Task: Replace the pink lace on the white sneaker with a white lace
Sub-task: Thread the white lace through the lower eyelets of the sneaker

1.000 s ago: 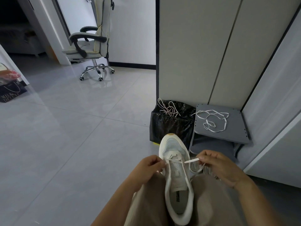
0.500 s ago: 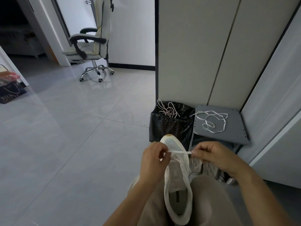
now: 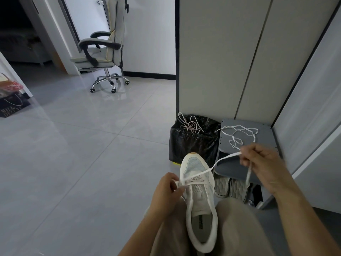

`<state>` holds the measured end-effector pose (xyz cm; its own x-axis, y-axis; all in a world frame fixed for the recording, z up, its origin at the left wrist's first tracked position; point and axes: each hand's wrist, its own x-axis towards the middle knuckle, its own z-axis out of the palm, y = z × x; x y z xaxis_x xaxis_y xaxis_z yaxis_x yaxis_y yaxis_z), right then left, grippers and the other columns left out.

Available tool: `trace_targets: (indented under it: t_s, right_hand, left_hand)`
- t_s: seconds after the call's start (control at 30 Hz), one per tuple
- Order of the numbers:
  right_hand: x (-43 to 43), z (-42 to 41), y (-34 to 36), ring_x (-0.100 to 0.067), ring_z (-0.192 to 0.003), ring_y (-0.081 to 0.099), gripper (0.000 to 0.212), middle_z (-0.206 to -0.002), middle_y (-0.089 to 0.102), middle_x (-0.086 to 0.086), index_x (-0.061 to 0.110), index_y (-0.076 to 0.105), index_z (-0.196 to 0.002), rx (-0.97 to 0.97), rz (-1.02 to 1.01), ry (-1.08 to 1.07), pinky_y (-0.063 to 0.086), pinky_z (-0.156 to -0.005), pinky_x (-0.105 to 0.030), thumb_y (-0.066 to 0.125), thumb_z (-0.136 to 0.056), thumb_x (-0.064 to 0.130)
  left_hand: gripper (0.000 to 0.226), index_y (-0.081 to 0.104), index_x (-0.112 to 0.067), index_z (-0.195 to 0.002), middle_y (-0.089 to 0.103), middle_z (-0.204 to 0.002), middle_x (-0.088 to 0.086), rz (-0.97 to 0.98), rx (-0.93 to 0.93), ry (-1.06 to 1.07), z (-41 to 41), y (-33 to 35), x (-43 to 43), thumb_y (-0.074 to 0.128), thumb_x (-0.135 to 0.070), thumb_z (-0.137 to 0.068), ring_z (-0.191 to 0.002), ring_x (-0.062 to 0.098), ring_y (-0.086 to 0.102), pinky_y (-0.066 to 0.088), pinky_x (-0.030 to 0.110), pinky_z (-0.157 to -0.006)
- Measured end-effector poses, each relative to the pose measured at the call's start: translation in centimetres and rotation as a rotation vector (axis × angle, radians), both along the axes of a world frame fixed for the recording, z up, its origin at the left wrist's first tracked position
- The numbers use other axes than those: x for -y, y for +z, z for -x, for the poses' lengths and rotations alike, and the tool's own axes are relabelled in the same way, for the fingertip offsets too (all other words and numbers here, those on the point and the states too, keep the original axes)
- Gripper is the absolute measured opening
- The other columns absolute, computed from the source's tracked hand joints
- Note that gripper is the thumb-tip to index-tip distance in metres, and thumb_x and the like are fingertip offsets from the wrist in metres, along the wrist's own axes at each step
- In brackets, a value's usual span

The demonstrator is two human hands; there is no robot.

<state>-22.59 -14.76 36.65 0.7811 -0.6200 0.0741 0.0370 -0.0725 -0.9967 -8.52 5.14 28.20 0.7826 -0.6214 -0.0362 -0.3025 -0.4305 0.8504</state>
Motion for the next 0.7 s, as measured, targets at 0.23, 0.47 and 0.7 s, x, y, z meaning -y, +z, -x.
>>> trace_targets:
  t_s: [0.23, 0.47, 0.7]
  right_hand:
    - [-5.2, -4.1, 1.6, -0.001, -0.047, 0.042, 0.016, -0.05, 0.054, 0.009, 0.011, 0.067, -0.074, -0.189, 0.282, 0.267, 0.036, -0.049, -0.013, 0.067, -0.08, 0.026]
    - [-1.7, -1.5, 1.9, -0.008, -0.051, 0.047, 0.026, -0.051, 0.055, 0.002, 0.016, 0.07, -0.068, -0.259, 0.159, 0.178, 0.041, -0.053, -0.015, 0.065, -0.074, 0.041]
    - [-0.8, -1.6, -0.2, -0.005, -0.047, 0.05, 0.06, -0.056, 0.059, 0.002, 0.013, 0.061, -0.06, 0.155, -0.392, 0.021, 0.048, -0.049, -0.017, 0.092, -0.023, 0.048]
  left_hand:
    - [0.025, 0.066, -0.012, -0.082, 0.055, -0.072, 0.0, 0.033, 0.634, -0.244, 1.0, 7.0, 2.8, 0.055, -0.034, -0.084, -0.067, 0.02, 0.054, 0.033, 0.026, -0.06]
    - [0.015, 0.068, -0.011, -0.089, 0.06, -0.075, -0.001, 0.049, 0.564, -0.013, -3.5, 5.4, 0.2, 0.054, -0.016, -0.092, -0.066, 0.018, 0.052, 0.039, 0.027, -0.06]
    - [0.016, 0.067, -0.011, -0.096, 0.066, -0.083, 0.003, -0.01, 0.417, -0.062, -2.7, 4.2, 0.8, 0.052, -0.017, -0.093, -0.076, 0.019, 0.059, 0.046, 0.03, -0.07]
